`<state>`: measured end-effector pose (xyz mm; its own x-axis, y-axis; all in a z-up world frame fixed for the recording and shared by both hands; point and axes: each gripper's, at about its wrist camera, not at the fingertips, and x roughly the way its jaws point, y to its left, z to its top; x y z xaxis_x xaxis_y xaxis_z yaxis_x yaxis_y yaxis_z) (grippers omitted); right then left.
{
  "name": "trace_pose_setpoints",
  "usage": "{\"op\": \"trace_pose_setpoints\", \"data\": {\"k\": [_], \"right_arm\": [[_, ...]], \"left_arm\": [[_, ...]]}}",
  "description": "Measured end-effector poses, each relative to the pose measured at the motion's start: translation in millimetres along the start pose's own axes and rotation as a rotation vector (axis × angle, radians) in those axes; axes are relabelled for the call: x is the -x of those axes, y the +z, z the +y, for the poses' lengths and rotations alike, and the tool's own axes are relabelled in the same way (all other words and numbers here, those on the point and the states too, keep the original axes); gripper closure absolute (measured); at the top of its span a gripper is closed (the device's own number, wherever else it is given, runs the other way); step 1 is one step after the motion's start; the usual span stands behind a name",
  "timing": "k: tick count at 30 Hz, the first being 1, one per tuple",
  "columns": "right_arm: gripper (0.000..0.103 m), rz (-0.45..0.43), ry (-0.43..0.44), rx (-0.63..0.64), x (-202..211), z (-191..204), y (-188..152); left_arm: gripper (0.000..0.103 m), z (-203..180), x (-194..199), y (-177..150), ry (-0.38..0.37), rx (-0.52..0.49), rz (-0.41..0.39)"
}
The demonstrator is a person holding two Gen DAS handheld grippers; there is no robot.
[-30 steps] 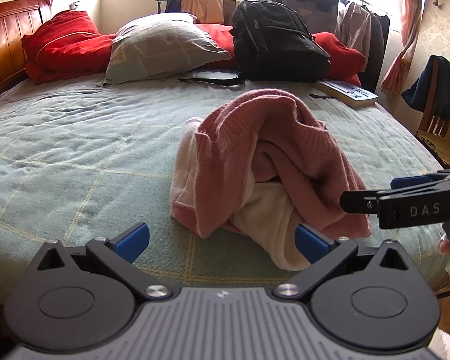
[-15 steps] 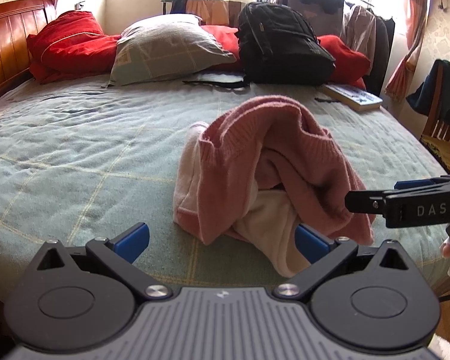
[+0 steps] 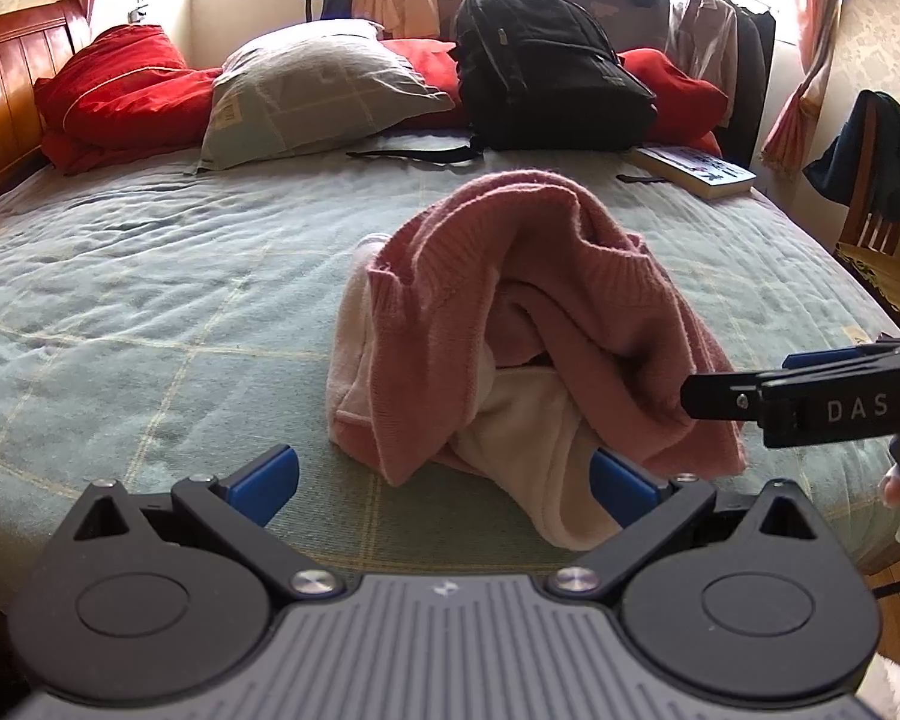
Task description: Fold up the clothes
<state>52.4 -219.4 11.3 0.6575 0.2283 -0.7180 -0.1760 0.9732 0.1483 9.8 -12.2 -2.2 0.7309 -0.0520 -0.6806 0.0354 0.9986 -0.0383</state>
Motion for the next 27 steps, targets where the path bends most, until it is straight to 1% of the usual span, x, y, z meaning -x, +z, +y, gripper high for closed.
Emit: {"op": "trace_pose_setpoints", "data": {"k": [27], "right_arm": [[0.0,0.001,0.018,-0.012,-6.3,-3.7,0.9]], "left_arm": [[0.001,2.8,-5.2,1.3,0.014,0.018,0.008]]}}
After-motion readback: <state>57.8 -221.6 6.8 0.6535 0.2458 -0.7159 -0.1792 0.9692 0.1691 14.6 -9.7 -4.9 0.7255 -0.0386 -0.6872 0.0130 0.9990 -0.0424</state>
